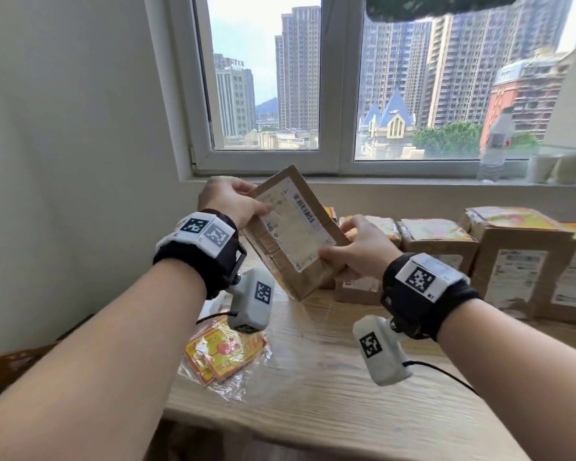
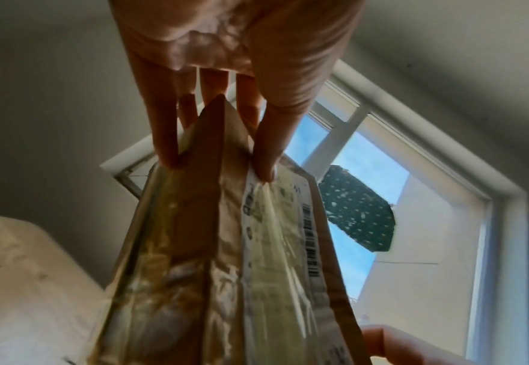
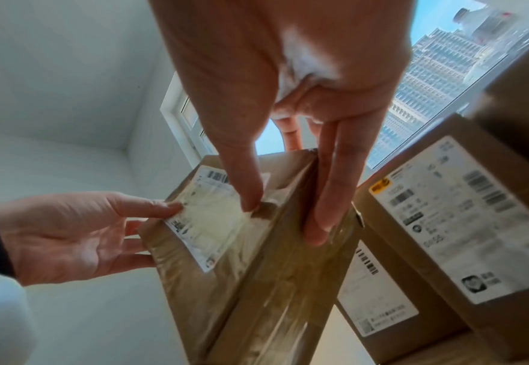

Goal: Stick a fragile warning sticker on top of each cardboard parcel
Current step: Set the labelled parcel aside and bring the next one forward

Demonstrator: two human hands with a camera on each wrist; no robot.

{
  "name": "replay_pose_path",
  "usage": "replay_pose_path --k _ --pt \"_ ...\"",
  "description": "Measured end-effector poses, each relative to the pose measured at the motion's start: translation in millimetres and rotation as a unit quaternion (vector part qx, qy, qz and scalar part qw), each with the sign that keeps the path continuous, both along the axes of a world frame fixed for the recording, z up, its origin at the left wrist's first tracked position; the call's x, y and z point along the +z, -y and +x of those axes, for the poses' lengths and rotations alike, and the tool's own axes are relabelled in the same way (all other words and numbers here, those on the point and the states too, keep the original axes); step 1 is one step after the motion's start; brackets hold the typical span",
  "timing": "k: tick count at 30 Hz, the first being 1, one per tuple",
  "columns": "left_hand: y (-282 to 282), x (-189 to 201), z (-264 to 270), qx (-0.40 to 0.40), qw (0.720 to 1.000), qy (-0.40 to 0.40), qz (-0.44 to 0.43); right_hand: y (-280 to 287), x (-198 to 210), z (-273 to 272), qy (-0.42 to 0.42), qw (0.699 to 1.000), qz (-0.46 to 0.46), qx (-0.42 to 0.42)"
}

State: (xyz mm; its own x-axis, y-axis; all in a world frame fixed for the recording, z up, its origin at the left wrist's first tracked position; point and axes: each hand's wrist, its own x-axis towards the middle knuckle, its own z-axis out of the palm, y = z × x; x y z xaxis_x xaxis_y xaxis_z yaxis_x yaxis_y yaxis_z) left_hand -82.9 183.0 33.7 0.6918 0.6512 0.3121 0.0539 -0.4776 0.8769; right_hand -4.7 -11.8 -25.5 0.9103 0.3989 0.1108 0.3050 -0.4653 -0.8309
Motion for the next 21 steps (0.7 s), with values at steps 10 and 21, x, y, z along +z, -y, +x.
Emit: replay_pose_path --k 10,21 --pt "129 2 7 -0.153 0.981 0.028 0.119 112 4 -11 0.027 0.999 -0.012 -0.032" --pt "173 -49 43 -0.282 0.953 -0.008 0.109 175 -19 11 -0.056 0.996 0.053 -0.041"
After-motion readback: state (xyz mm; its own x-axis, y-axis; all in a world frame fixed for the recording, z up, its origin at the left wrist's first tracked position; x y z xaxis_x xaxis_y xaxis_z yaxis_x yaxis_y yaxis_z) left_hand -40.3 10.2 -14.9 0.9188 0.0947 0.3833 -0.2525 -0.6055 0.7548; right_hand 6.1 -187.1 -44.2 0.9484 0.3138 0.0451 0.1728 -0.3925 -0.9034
